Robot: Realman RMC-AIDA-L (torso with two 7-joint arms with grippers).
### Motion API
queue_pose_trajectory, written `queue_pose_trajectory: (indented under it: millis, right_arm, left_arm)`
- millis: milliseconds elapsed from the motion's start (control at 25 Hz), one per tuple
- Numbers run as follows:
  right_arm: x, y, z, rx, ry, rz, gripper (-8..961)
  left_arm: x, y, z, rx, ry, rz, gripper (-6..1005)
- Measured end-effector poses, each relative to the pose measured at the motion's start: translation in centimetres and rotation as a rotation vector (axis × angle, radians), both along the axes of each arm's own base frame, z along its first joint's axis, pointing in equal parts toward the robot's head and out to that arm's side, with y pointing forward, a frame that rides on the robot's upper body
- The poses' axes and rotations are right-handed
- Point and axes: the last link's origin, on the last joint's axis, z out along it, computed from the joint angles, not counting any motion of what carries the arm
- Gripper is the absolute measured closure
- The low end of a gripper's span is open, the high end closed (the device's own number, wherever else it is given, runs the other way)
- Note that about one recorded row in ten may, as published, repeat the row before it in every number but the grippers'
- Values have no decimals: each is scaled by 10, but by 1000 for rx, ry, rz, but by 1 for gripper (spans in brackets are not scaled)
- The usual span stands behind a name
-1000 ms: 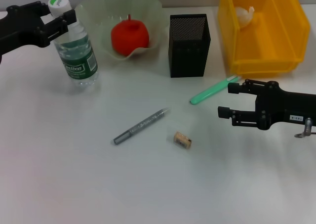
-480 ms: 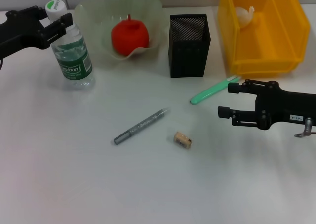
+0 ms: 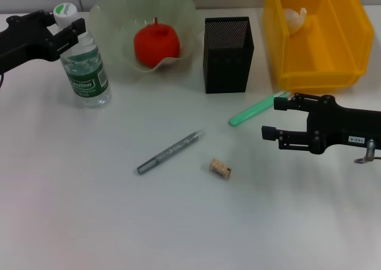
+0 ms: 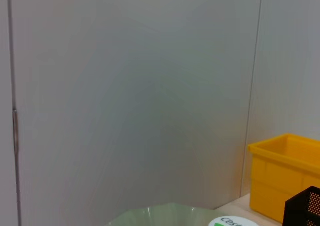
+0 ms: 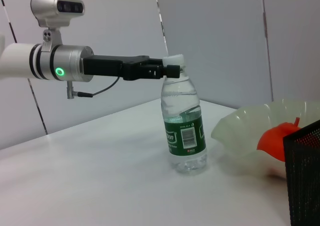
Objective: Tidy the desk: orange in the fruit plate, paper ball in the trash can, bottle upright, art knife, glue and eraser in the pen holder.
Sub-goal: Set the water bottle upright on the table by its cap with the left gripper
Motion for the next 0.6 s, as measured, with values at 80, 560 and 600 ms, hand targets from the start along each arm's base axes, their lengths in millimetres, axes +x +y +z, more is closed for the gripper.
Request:
queue_pose_trajectory:
  millis: [80, 560, 600]
  right_arm:
    - [0, 0, 0, 0, 0, 0, 188]
    - [0, 0, 0, -2, 3, -5, 190]
    - [0, 0, 0, -2, 4, -6, 190]
  left_arm:
    - [0, 1, 0, 8, -2, 0, 550]
    - [-3, 4, 0, 29, -4, 25, 549]
    - [-3, 4, 0, 31, -5, 27, 549]
